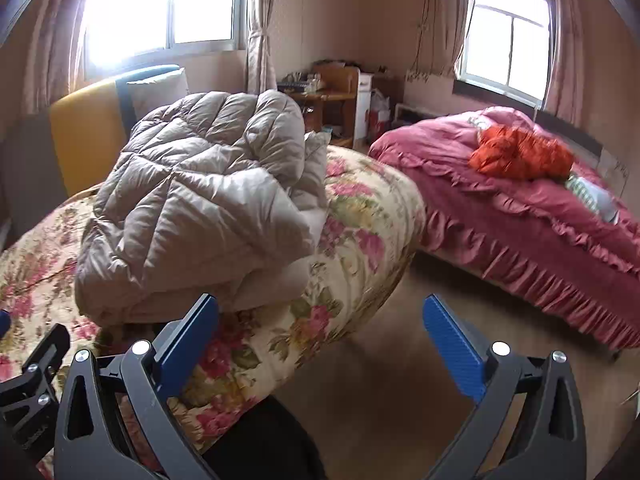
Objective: Fold large clothes
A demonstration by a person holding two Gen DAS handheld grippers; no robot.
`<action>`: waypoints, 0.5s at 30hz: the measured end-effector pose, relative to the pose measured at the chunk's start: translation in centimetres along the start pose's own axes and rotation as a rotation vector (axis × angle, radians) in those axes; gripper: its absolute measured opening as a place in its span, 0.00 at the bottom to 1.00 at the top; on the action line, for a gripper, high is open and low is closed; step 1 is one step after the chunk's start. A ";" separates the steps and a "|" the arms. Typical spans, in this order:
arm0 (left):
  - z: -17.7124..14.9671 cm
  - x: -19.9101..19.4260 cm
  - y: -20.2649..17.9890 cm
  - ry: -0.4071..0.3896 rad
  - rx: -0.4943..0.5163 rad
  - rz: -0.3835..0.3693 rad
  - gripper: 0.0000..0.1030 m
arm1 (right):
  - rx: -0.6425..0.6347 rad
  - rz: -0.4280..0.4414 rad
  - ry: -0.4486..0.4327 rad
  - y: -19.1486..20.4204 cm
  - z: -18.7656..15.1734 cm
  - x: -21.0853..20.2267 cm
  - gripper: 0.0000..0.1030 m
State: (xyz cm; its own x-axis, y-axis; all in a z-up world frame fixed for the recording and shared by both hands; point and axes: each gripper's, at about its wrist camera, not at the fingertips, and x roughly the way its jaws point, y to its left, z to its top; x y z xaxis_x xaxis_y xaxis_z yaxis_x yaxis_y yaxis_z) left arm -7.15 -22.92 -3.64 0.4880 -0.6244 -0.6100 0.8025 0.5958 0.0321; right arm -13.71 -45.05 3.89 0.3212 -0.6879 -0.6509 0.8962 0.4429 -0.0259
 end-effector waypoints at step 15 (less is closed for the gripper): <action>-0.1 -0.2 1.0 0.006 -0.043 0.008 0.96 | -0.063 0.041 -0.010 1.3 -0.2 -1.0 0.98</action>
State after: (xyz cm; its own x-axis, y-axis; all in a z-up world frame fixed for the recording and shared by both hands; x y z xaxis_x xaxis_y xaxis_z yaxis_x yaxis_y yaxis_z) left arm -6.47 -22.08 -3.56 0.4920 -0.6165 -0.6147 0.7832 0.6217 0.0033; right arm -12.90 -43.66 4.33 0.3611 -0.6740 -0.6445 0.8609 0.5065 -0.0472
